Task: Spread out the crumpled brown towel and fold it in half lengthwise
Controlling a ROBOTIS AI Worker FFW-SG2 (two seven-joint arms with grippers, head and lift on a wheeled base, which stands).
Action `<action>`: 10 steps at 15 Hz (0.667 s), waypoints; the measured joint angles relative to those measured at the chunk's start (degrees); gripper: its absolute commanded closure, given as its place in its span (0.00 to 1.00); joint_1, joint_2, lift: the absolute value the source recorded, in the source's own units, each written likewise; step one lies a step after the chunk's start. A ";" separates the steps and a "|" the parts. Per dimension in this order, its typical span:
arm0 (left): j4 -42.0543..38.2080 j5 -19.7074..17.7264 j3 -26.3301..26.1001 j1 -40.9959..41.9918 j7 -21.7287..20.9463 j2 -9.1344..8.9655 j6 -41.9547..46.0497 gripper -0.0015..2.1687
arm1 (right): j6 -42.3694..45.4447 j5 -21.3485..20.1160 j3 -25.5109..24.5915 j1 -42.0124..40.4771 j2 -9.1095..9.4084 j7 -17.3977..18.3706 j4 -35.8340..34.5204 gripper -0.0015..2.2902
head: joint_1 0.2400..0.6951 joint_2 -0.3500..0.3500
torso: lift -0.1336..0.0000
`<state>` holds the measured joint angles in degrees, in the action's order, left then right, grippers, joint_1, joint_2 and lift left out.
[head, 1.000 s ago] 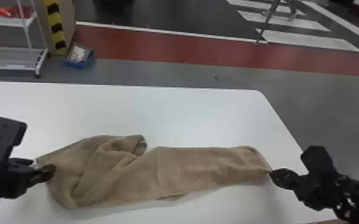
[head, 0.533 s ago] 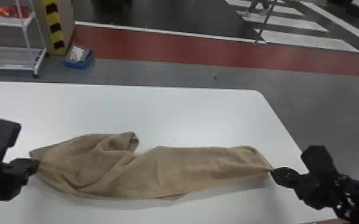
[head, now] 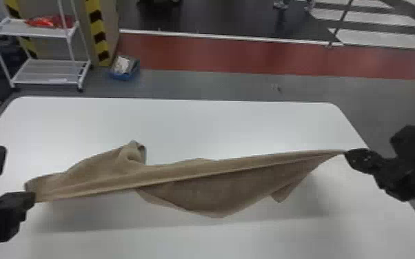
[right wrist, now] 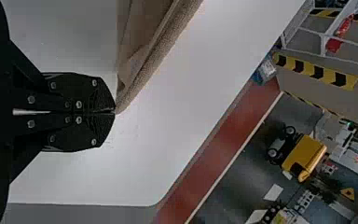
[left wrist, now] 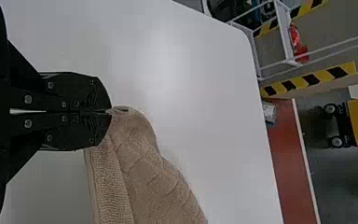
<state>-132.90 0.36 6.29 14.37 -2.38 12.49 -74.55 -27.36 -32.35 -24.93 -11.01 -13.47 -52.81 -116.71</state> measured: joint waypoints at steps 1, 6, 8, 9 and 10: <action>-0.15 -0.18 -0.12 0.93 0.13 -0.49 -0.07 0.98 | -0.13 -0.02 0.78 1.15 -0.43 0.10 0.16 0.58 | 1.00 0.33 | 0.08; -0.26 -0.51 -2.76 4.82 0.18 -1.24 0.06 0.59 | 0.07 -2.78 3.98 2.21 -2.37 -0.86 6.33 0.58 | 1.00 0.28 | 0.08; -0.27 -0.46 -3.51 5.14 0.27 -1.24 1.09 0.00 | 0.14 -3.43 4.58 1.98 -2.75 -1.08 7.45 0.58 | 1.00 0.26 | 0.08; -0.27 -0.45 -3.59 5.35 0.41 -1.23 1.88 0.00 | 0.15 -3.60 4.77 1.83 -2.83 -1.12 7.62 0.58 | 1.00 0.26 | 0.08; -0.29 -0.46 -3.57 5.49 0.93 -1.20 2.22 0.00 | 0.15 -3.66 4.84 1.70 -2.86 -1.15 7.69 0.58 | 1.00 0.26 | 0.08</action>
<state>-133.19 -0.09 2.72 19.86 -1.45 11.30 -72.34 -27.21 -36.01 -20.09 -9.31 -16.33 -53.95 -109.02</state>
